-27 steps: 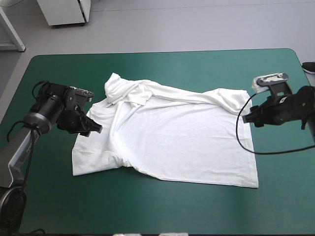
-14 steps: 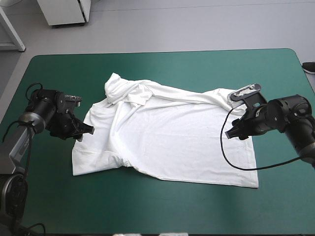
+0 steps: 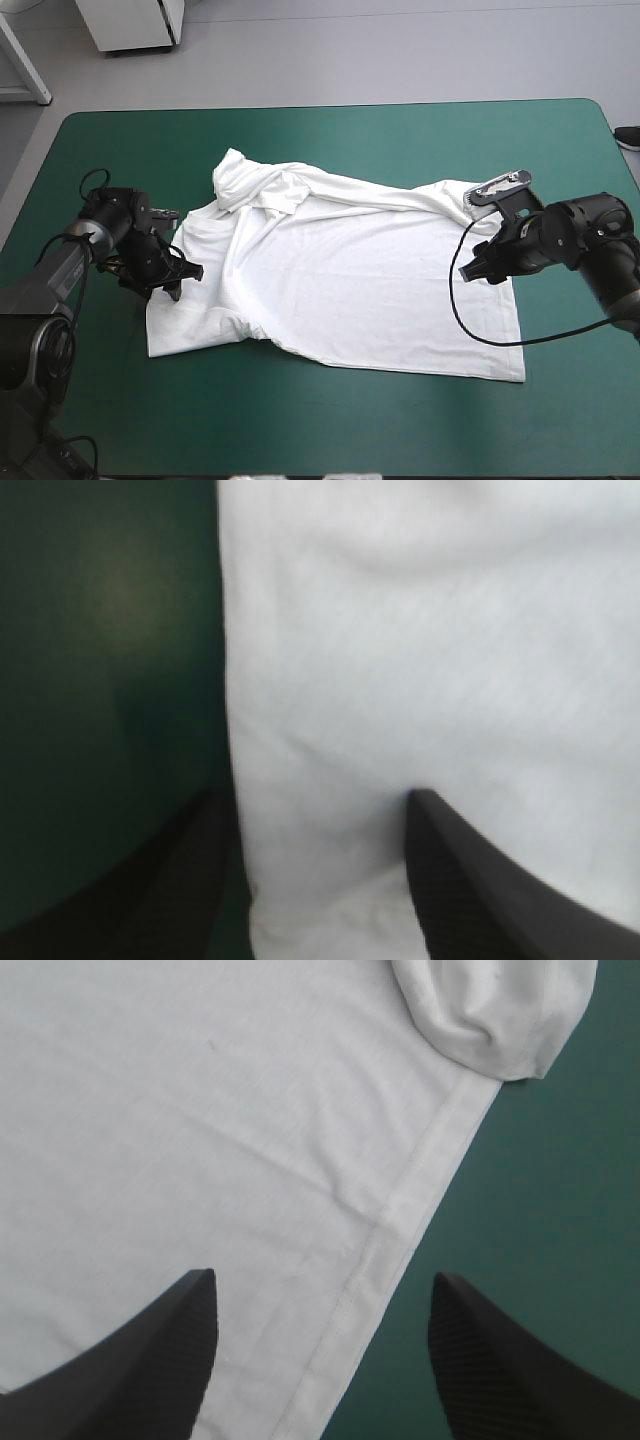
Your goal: Fold the cloth
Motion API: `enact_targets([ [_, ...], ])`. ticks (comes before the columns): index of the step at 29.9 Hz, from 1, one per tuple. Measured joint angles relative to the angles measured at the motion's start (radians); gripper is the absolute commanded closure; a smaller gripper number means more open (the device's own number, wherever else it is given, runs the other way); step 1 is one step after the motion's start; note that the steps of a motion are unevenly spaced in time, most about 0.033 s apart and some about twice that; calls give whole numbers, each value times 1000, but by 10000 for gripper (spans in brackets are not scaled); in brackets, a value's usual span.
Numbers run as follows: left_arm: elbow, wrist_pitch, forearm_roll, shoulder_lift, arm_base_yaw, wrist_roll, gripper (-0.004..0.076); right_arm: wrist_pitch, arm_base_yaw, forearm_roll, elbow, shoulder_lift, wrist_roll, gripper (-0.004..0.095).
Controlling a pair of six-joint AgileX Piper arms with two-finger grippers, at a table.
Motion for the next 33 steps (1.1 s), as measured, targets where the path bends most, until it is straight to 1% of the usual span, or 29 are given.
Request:
enact_targets([
  [1, -2, 0, -2, 2, 0, 2, 348, 0, 0, 0, 0, 0, 0, 327],
  [3, -4, 2, -13, 6, 2, 10, 453, 0, 0, -5, 0, 0, 0, 327],
  [6, -9, 9, -45, 12, 3, 17, 738, 0, 0, -13, 0, 0, 0, 331],
  [7, -10, 14, -59, 13, 3, 17, 726, 0, 0, -14, 0, 0, 0, 331],
  [13, -11, 13, -93, 14, 11, -2, 733, 0, 0, -16, 0, 0, 0, 331],
  [16, -20, 5, -97, 18, 45, -47, 733, 0, 0, -16, 0, 0, 1, 331],
  [19, -58, -14, -36, 35, 102, -89, 733, 0, 0, -16, 0, 0, 3, 331],
  [23, -155, -22, 64, 48, 180, -124, 733, -6, 7, -16, 0, 0, 4, 331],
  [28, -368, -21, 115, 76, 274, -141, 733, -23, 51, -16, 0, 0, 4, 331],
  [33, -574, -21, 123, 163, 341, -143, 733, -24, 104, -17, 0, 0, 4, 331],
])
